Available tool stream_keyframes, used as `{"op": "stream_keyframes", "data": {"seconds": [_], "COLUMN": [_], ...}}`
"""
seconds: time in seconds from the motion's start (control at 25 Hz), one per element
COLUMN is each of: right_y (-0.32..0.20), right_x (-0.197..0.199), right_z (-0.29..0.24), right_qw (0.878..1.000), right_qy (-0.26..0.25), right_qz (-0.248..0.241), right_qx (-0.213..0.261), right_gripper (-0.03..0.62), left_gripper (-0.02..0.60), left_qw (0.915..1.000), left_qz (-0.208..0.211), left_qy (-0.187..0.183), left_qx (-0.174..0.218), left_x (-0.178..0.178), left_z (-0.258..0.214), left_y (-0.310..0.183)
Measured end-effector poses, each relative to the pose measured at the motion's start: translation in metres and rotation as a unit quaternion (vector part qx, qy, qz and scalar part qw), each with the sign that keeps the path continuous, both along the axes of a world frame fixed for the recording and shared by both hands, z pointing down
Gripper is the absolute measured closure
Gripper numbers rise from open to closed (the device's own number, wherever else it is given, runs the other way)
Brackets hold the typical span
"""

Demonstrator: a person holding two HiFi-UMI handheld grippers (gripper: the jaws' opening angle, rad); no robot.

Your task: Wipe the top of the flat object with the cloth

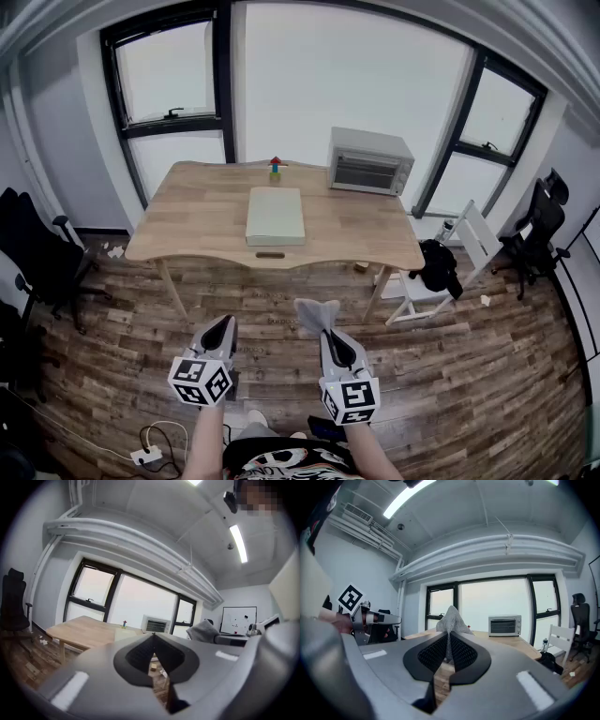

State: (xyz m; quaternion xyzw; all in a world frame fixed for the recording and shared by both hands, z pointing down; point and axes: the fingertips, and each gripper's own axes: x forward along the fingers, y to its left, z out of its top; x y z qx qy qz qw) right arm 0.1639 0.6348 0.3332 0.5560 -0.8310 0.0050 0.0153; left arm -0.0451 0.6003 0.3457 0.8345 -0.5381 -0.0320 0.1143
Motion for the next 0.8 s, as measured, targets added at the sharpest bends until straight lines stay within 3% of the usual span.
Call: {"op": "stream_keyframes", "data": {"seconds": [0.44, 0.8], "right_y": [-0.003, -0.081], "right_x": [0.015, 0.015], "right_z": [-0.001, 0.024], "right_qw": [1.000, 1.000], "right_qy": [-0.026, -0.012], "right_qz": [0.009, 0.002], "right_qx": [0.003, -0.015], "right_gripper": [0.585, 0.585], "left_gripper": [0.525, 0.525], "left_qw": [0.9999, 0.9994], "left_qz": [-0.005, -0.022], "left_qy": [-0.011, -0.009], "left_qx": [-0.011, -0.027], "left_x": [0.000, -0.009], "left_z": [0.004, 0.033], "left_y": [0.000, -0.067]}}
